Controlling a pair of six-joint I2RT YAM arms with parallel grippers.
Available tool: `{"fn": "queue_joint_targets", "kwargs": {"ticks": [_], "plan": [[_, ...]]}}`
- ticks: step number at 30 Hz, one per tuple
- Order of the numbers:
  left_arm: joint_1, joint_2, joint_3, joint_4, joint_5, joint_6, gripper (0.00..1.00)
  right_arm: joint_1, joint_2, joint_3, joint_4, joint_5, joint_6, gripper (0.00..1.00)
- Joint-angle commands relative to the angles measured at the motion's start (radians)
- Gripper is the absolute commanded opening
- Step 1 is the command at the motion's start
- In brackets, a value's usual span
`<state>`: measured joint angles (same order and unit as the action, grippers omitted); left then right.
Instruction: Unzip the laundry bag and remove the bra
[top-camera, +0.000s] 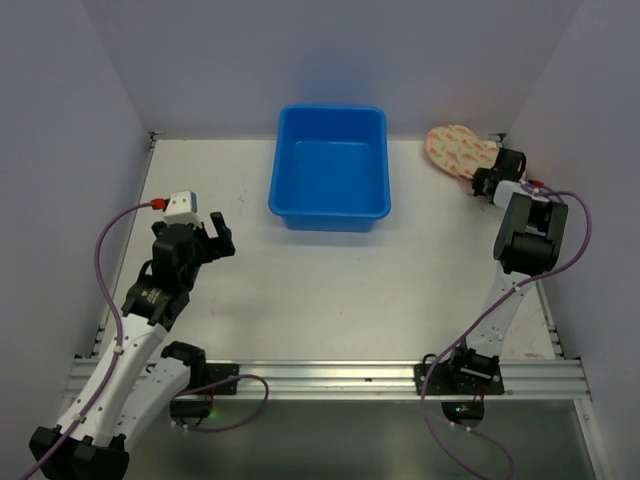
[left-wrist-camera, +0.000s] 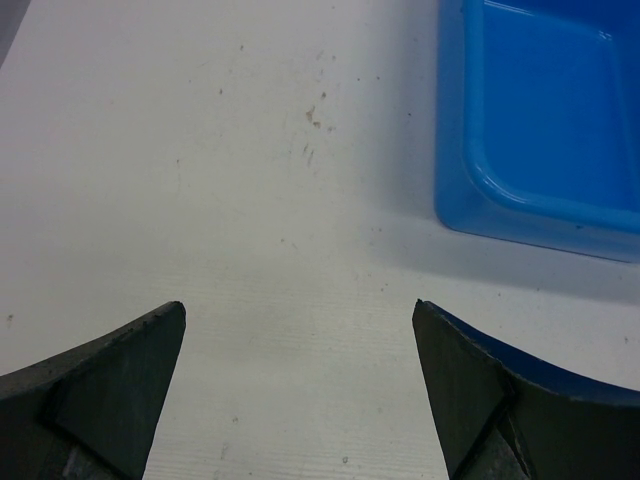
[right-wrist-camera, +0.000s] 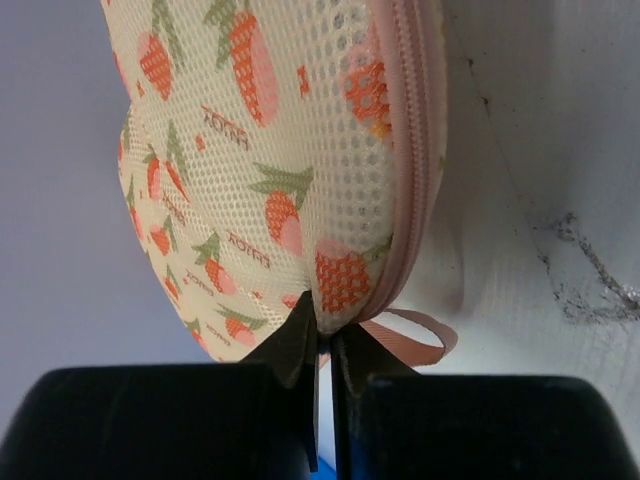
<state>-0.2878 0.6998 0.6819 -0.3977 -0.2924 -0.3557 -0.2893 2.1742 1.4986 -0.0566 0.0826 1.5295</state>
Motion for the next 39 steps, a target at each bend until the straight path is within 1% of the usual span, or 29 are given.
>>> {"fn": "queue_joint_targets", "kwargs": {"ticks": [1, 2, 4, 6, 7, 9, 14, 17, 20, 21, 22, 23, 24, 25, 27, 28, 29, 31, 32, 34, 35, 36, 37, 39], "plan": [[0.009, -0.003, 0.011, 0.042, -0.021, 0.011, 1.00, -0.005, -0.054, -0.076, 0.107, 0.006, 0.012, 0.00], [0.009, -0.009, 0.011, 0.042, -0.021, 0.011, 1.00, -0.005, -0.071, -0.102, 0.166, -0.006, 0.006, 0.00], [0.010, -0.017, 0.011, 0.043, -0.021, 0.011, 1.00, 0.001, -0.131, -0.179, 0.227, -0.052, -0.014, 0.00], [0.010, -0.026, 0.008, 0.043, -0.021, 0.011, 1.00, 0.009, -0.177, -0.259, 0.302, -0.078, -0.063, 0.00], [0.009, -0.029, 0.008, 0.043, -0.024, 0.009, 1.00, 0.019, -0.227, -0.285, 0.340, -0.076, -0.092, 0.00], [0.009, -0.043, 0.008, 0.043, -0.025, 0.009, 1.00, 0.029, -0.275, -0.363, 0.359, -0.115, -0.117, 0.00], [0.009, -0.072, 0.002, 0.049, -0.013, 0.007, 1.00, 0.050, -0.454, -0.527, 0.379, -0.104, -0.212, 0.00], [0.009, -0.082, 0.002, 0.049, -0.001, 0.008, 1.00, 0.050, -0.531, -0.629, 0.394, -0.115, -0.291, 0.00], [0.009, -0.088, 0.001, 0.049, 0.013, 0.008, 1.00, 0.052, -0.658, -0.704, 0.327, -0.124, -0.391, 0.00], [0.009, -0.089, -0.001, 0.051, 0.018, 0.008, 1.00, 0.052, -0.736, -0.740, 0.307, -0.133, -0.417, 0.00], [0.009, -0.091, -0.002, 0.053, 0.025, 0.008, 1.00, 0.052, -0.781, -0.755, 0.276, -0.138, -0.460, 0.00], [0.009, -0.092, -0.001, 0.054, 0.030, 0.009, 1.00, 0.052, -0.828, -0.771, 0.217, -0.150, -0.482, 0.00], [0.010, -0.091, -0.002, 0.057, 0.036, 0.011, 1.00, 0.053, -0.923, -0.796, 0.184, -0.153, -0.509, 0.00], [0.009, -0.089, -0.001, 0.060, 0.056, 0.009, 1.00, 0.059, -0.974, -0.805, 0.149, -0.153, -0.532, 0.00], [0.007, -0.074, 0.011, 0.056, 0.088, 0.006, 1.00, 0.071, -1.075, -0.813, 0.013, -0.144, -0.621, 0.00], [0.007, -0.065, 0.031, 0.045, 0.120, 0.006, 1.00, 0.082, -1.164, -0.810, -0.032, -0.139, -0.685, 0.00], [0.007, -0.047, 0.042, 0.039, 0.140, 0.006, 1.00, 0.085, -1.201, -0.807, -0.117, -0.142, -0.721, 0.00], [0.007, -0.028, 0.082, 0.017, 0.195, 0.011, 1.00, 0.090, -1.281, -0.785, -0.220, -0.170, -0.803, 0.00], [0.007, -0.011, 0.094, 0.010, 0.212, 0.015, 1.00, 0.090, -1.307, -0.785, -0.298, -0.191, -0.828, 0.00], [0.007, 0.004, 0.128, -0.004, 0.258, 0.020, 1.00, 0.096, -1.369, -0.804, -0.347, -0.272, -0.879, 0.00], [0.007, 0.016, 0.137, -0.007, 0.271, 0.021, 1.00, 0.098, -1.430, -0.811, -0.380, -0.303, -0.896, 0.00], [0.007, 0.023, 0.146, -0.009, 0.291, 0.021, 1.00, 0.102, -1.456, -0.810, -0.400, -0.334, -0.916, 0.00], [0.007, 0.035, 0.163, -0.013, 0.321, 0.021, 1.00, 0.110, -1.479, -0.801, -0.461, -0.384, -0.948, 0.00], [0.007, 0.047, 0.182, -0.018, 0.361, 0.027, 1.00, 0.128, -1.534, -0.779, -0.497, -0.455, -0.980, 0.00]]}}
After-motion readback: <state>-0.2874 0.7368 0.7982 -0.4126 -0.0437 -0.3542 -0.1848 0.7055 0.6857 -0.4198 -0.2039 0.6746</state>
